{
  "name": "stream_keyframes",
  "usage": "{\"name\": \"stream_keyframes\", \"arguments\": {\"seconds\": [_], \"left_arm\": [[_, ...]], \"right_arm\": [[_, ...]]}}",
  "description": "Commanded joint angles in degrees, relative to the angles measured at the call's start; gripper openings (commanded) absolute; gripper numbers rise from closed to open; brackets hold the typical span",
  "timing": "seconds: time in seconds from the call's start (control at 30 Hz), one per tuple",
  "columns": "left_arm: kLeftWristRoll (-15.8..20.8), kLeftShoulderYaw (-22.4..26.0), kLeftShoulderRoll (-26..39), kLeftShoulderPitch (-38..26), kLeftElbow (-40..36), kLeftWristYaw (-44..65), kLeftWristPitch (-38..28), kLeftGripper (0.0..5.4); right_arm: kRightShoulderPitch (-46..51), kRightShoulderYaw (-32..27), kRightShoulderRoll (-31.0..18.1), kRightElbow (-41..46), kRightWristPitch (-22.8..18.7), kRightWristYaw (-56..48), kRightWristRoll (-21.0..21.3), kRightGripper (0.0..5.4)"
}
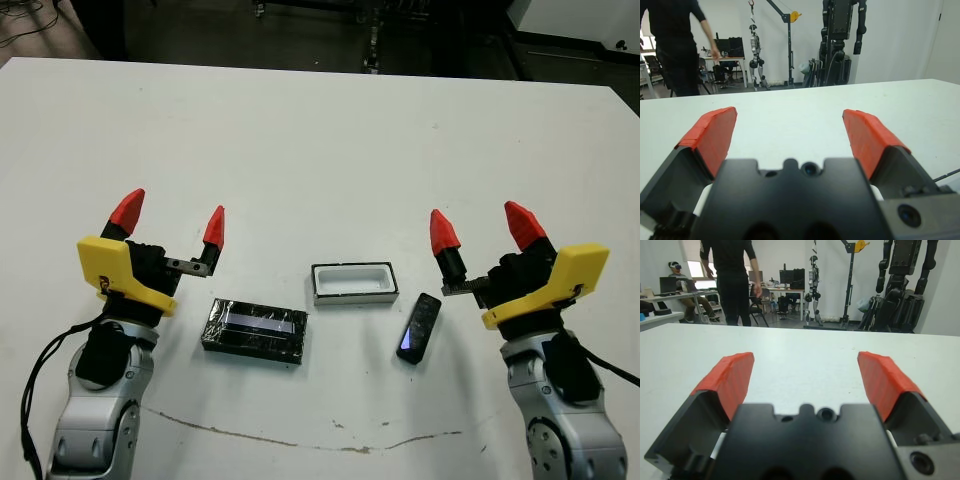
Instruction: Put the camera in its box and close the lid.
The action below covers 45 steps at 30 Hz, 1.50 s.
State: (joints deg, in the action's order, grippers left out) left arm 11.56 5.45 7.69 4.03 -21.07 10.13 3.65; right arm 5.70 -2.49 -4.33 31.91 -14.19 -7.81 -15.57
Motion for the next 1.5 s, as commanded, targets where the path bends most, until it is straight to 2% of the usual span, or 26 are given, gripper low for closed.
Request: {"name": "stream_keyframes", "arguments": {"seconds": [0.03,0.2,0.37,0.6,0.8,0.97,1.03,1.13,1.27,1.37,1.47,1.5], "left_arm": [[0.26,0.03,0.07,-0.11,0.16,0.11,0.38,5.4],[0.08,-0.08,0.29,0.0,0.21,0.19,0.52,5.4],[0.24,-0.09,0.06,0.08,0.18,0.16,0.44,5.4],[0.81,0.13,0.21,0.03,0.2,0.41,0.72,5.4],[1.61,0.08,0.15,0.21,-0.65,0.22,1.79,5.4],[1.74,-1.26,-0.69,0.65,-2.37,-0.68,4.53,5.4],[1.99,-1.66,-1.29,0.96,-2.4,-0.74,4.66,5.4],[1.74,-2.12,-2.13,1.62,-2.29,-0.98,4.11,5.4],[0.54,-2.7,-2.74,2.38,-2.66,-1.98,4.1,5.4],[-0.01,-3.32,-3.03,2.75,-2.87,-2.17,4.12,5.4],[-0.45,-4.02,-3.52,3.09,-2.81,-2.42,3.79,5.4],[-0.82,-4.27,-3.65,3.25,-2.66,-2.58,3.58,5.4]], "right_arm": [[0.83,-0.05,-0.27,0.11,0.81,0.11,0.51,5.36],[1.08,0.29,-0.43,0.37,0.23,0.16,0.68,5.36],[2.26,1.36,0.39,2.07,-2.11,1.53,0.7,5.36],[9.98,9.56,2.9,10.17,-6.19,6.15,3.97,5.36],[14.21,12.88,2.6,19.44,-17.59,8.89,2.07,5.36],[13.61,9.85,0.49,27.22,-29.79,10.62,-0.51,5.36],[11.47,6.39,-2.19,28.06,-33.27,10.69,-2.8,5.36],[8.05,-0.19,-7.7,28.09,-36.35,9.98,-7.87,5.36],[6.01,-7.46,-13.51,28.09,-40.65,13.68,-19.55,5.36],[7.76,-8.14,-17.99,28.09,-40.33,19.61,-25.89,5.36],[10.68,-6.58,-19.79,28.09,-38.63,26.93,-31.16,5.36],[11.74,-5.29,-19.69,28.09,-38.13,28.73,-31.61,5.36]]}}
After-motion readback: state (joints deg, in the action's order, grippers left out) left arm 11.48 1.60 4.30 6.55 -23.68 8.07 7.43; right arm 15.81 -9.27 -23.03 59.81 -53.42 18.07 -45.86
